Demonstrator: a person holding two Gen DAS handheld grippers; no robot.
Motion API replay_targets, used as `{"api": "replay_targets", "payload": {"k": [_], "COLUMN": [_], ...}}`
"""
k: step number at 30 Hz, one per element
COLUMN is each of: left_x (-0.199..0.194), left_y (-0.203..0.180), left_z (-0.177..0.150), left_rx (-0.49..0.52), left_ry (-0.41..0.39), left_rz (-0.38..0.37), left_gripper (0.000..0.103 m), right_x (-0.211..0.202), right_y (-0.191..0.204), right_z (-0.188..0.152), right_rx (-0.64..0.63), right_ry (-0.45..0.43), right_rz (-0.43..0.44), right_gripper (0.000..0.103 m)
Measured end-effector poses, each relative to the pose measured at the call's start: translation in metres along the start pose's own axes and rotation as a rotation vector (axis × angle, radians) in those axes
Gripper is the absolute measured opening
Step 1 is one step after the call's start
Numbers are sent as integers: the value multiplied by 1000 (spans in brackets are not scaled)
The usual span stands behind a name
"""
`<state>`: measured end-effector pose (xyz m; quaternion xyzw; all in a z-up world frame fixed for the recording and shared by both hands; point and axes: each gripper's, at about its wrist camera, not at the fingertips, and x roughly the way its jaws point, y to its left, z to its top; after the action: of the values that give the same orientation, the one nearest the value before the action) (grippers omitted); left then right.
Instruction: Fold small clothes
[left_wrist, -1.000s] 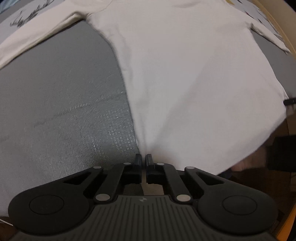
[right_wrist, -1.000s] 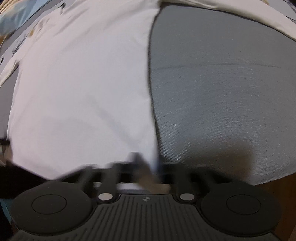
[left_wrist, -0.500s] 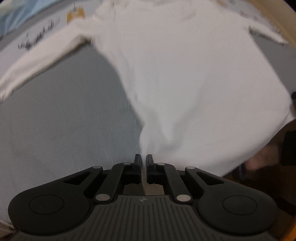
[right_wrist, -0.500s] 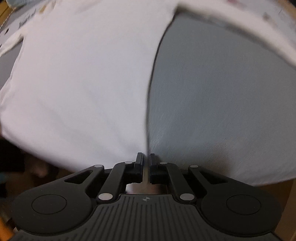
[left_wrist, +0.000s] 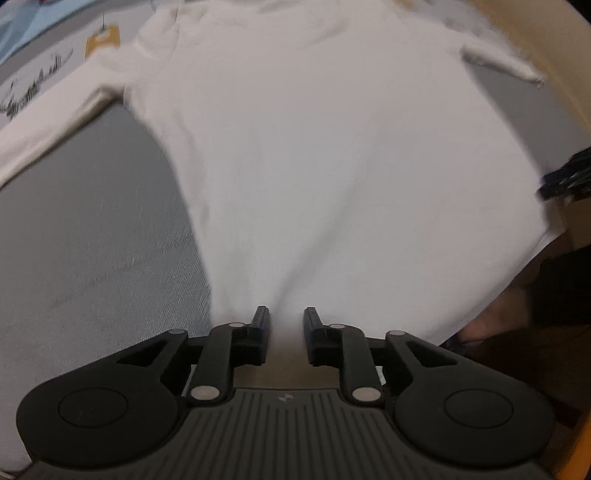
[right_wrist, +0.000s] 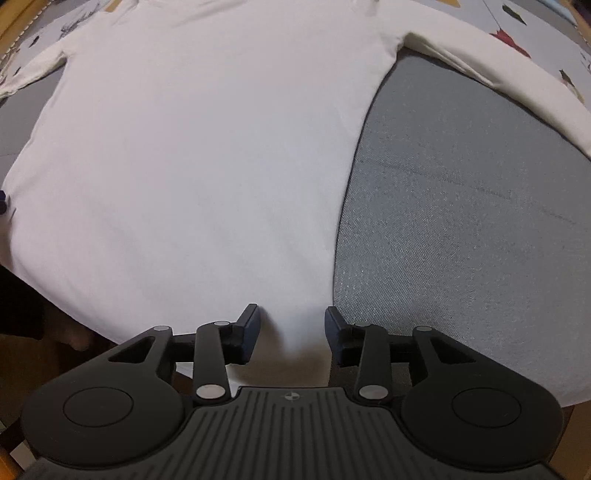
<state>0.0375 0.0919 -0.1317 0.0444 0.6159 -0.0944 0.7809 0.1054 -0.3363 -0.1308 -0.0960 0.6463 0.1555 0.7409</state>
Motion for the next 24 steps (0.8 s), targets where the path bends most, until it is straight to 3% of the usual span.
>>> {"api": "replay_targets", "payload": {"k": [1,3,6,8,10,14,17,19,20,24], "left_x": [8,4,-24,-44,-65,-109,-126,-128,-125,-110], "left_y": [-2,-4,4,16,29,55,90,118,133,200], "left_z": [-4,-3,4,9,18,23,46,49,51,36], "left_rx": [18,32,-48,-115,-176,-274,-307,-342,-368,-511], "left_ry": [37,9,-146,-255,-341,-561,-654,-660,-650,-615], "left_rz": [26,28,16,55,97,167,221,269,286,301], "left_gripper": [23,23,31,45,49,59,66,66,66,66], "right_x": [2,-1,-28,-52,-67,-68,-75,-78,-65,-63], "right_y": [5,12,12,10,9,-4,5,7,5,11], "right_z": [2,6,13,16,29,58,70,80,102,127], "right_rx": [-10,-8,46,94,148,209,211,223,232,267], "right_ry": [7,-18,-166,-283,-371,-483,-575,-629,-652,-706], "right_rz": [-15,-40,-24,-21,-16,8,13,28,38,25], "right_gripper": [41,41,41,41,41,41,41,41,41,42]}}
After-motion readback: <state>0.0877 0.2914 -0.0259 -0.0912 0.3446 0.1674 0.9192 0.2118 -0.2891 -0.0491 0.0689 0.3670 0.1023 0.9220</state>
